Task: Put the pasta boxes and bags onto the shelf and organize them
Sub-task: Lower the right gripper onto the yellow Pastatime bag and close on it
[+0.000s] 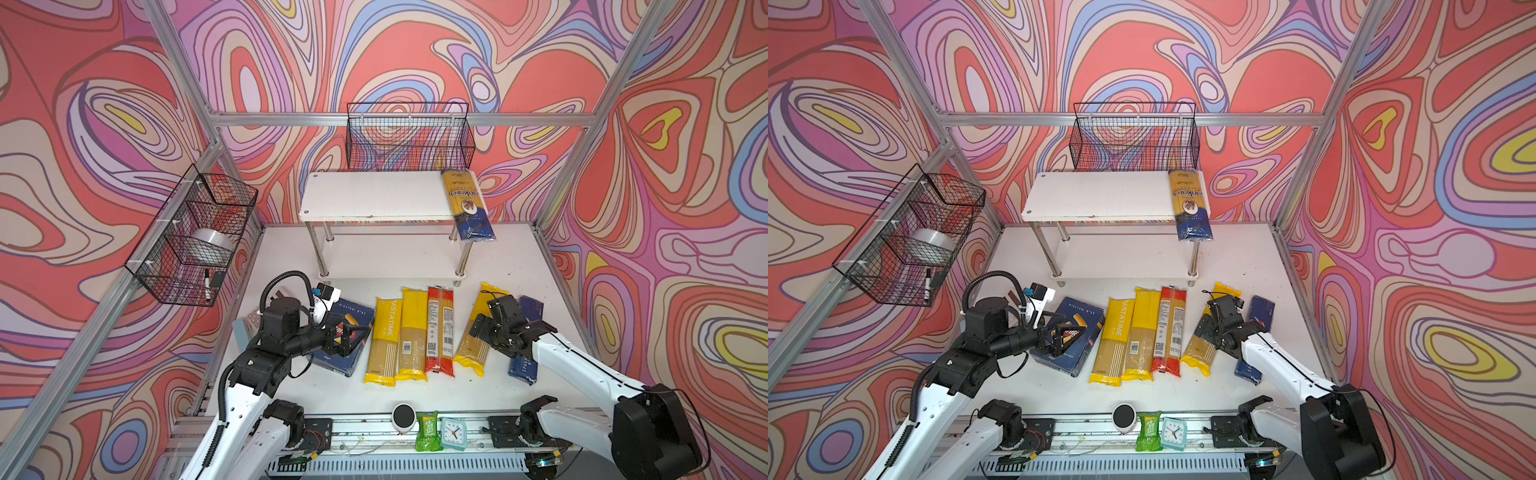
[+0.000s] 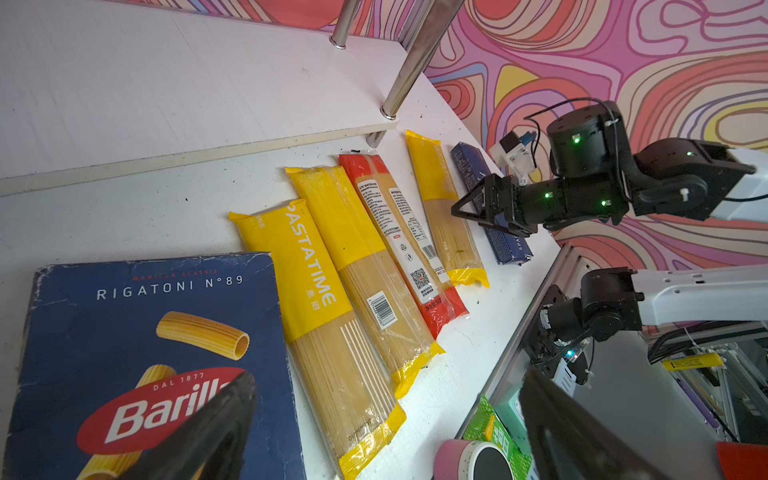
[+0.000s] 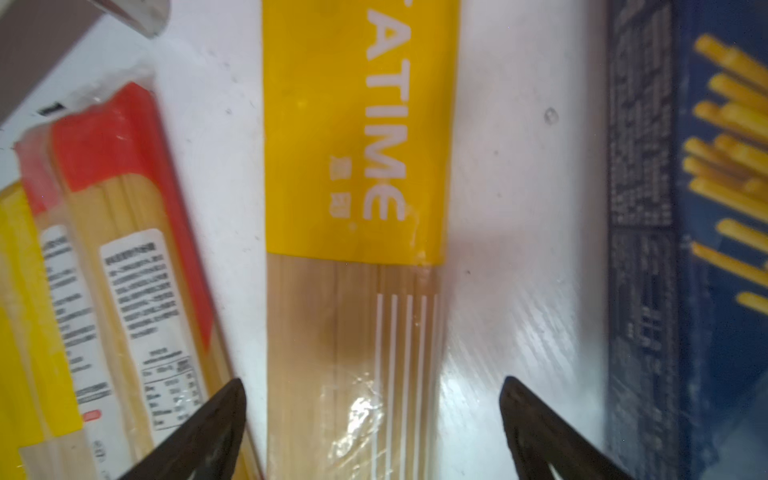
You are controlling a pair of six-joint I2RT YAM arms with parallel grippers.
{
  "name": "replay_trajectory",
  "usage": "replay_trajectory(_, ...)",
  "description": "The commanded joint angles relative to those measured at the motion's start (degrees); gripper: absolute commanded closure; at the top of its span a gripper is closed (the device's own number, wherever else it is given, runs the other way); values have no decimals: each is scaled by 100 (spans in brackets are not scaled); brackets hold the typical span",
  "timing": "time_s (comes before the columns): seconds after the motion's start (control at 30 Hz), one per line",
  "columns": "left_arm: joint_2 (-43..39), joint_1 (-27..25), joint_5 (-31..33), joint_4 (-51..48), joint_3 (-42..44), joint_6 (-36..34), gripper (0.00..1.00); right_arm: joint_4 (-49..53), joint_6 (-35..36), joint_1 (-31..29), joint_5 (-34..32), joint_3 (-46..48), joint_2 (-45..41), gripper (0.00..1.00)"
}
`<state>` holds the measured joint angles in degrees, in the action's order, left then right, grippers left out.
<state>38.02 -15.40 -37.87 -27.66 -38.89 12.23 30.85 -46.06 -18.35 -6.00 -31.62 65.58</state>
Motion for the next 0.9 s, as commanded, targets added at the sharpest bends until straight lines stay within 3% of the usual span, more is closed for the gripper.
replay_trajectory(0.0,0,-36,12,-139,-144,-71,0,-187,-291,-76,-65,82,65,2)
replay_trajectory(0.63,39,-63,109,-259,-221,-61,0,-713,-102,-263,35,-350,1257,2)
replay_trajectory(0.87,-99,-64,135,-259,-226,-62,0,499,-61,-588,-682,-939,1821,2)
